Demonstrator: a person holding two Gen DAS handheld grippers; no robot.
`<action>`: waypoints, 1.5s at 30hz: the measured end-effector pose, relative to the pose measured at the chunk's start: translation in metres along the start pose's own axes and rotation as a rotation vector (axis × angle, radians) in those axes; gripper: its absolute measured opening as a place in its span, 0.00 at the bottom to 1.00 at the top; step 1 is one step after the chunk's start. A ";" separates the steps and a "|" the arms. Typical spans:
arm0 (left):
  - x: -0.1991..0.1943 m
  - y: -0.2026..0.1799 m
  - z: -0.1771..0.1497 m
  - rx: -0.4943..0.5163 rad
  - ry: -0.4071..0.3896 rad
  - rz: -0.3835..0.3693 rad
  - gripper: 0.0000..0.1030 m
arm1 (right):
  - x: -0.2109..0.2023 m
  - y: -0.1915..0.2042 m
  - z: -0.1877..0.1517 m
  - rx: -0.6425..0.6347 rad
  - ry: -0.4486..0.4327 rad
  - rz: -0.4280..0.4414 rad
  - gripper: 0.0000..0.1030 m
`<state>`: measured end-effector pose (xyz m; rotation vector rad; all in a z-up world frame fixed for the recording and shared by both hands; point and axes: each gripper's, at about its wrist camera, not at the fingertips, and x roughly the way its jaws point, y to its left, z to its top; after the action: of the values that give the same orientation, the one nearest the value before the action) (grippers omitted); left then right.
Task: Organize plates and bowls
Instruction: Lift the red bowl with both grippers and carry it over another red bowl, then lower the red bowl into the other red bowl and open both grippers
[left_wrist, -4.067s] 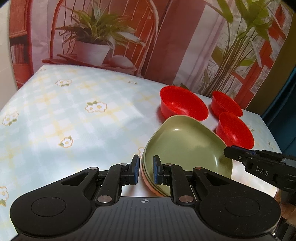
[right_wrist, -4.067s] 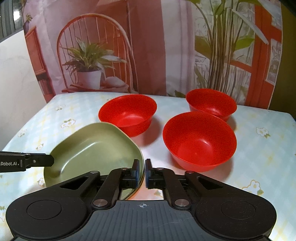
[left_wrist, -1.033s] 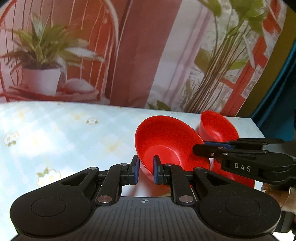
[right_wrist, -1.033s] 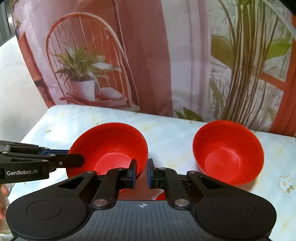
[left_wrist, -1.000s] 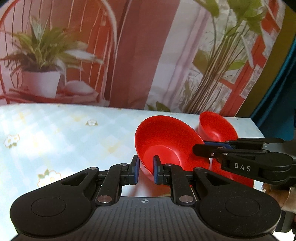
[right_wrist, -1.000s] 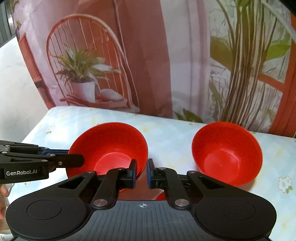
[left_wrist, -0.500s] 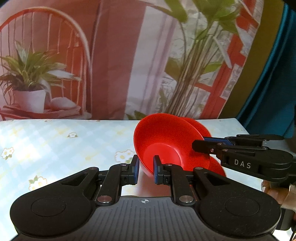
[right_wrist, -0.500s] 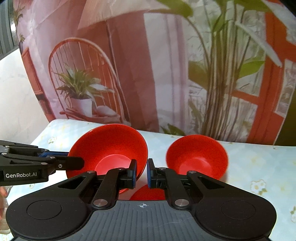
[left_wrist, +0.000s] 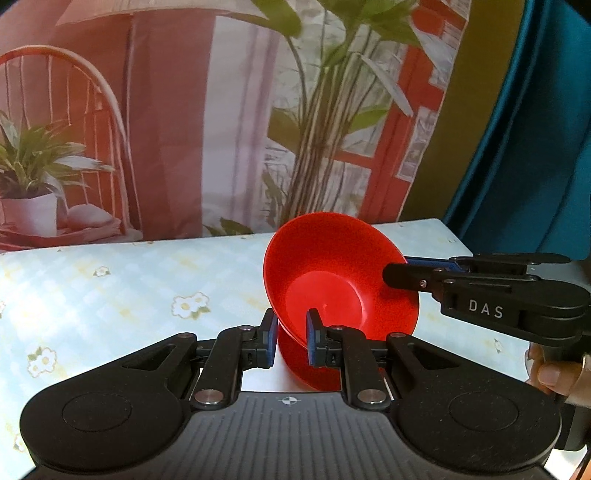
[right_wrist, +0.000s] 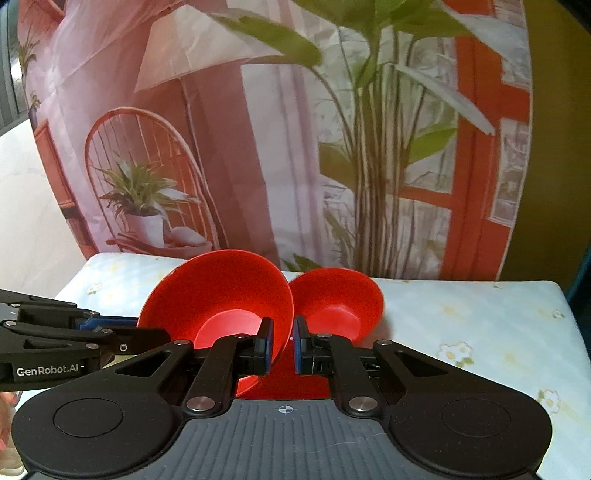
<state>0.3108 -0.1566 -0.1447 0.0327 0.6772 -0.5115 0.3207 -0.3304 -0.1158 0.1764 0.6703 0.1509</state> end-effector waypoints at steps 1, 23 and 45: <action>0.001 -0.003 -0.002 0.001 0.004 -0.001 0.17 | -0.002 -0.002 -0.001 0.000 0.000 -0.001 0.10; 0.020 -0.022 -0.012 0.026 0.084 -0.015 0.18 | -0.009 -0.024 -0.022 0.029 0.031 -0.025 0.10; 0.046 -0.011 -0.019 0.026 0.153 0.013 0.18 | 0.025 -0.024 -0.039 0.057 0.097 -0.037 0.10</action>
<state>0.3252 -0.1835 -0.1859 0.1012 0.8198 -0.5092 0.3173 -0.3451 -0.1655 0.2127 0.7743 0.1053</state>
